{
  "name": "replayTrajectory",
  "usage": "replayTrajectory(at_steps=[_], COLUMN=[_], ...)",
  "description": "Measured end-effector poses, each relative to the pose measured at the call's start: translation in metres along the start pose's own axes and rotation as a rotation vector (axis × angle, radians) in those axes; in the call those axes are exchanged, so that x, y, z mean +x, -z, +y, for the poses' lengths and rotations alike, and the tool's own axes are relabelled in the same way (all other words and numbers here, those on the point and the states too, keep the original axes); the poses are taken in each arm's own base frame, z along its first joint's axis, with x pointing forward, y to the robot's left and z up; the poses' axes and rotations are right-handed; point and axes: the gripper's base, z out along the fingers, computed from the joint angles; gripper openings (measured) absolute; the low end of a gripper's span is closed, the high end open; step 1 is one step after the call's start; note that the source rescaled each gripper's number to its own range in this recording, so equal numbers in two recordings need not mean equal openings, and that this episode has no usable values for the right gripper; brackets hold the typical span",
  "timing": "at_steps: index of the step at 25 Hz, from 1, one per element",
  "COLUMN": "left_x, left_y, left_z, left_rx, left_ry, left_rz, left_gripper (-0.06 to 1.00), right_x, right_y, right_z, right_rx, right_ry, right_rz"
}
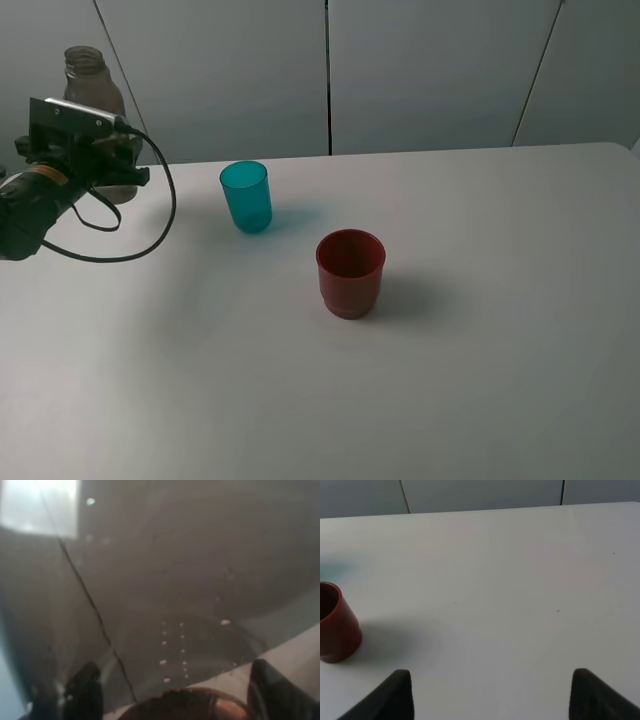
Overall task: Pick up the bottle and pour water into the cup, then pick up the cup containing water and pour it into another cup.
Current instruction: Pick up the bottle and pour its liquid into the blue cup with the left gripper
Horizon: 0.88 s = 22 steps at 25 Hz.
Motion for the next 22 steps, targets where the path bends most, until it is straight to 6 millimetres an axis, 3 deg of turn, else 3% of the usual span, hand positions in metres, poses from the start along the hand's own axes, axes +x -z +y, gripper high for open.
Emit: replayTrajectory(at_steps=[11,18,22], left_x=[-0.038,-0.043,-0.046], left_y=[0.016,0.024,0.023], left_z=[0.002,-0.001,-0.014], left_rx=[0.138,0.212,0.269], left_ry=[-0.151,-0.234,-0.287], left_rz=[0.171,0.254,0.329], left_gripper=[0.01,0.01,0.01], right_x=[0.000,0.000,0.000], right_y=[0.000,0.000,0.000], right_z=[0.000,0.000,0.000], right_rx=[0.000,0.000,0.000], right_ry=[0.000,-0.006,0.000], right_rz=[0.000,0.000,0.000])
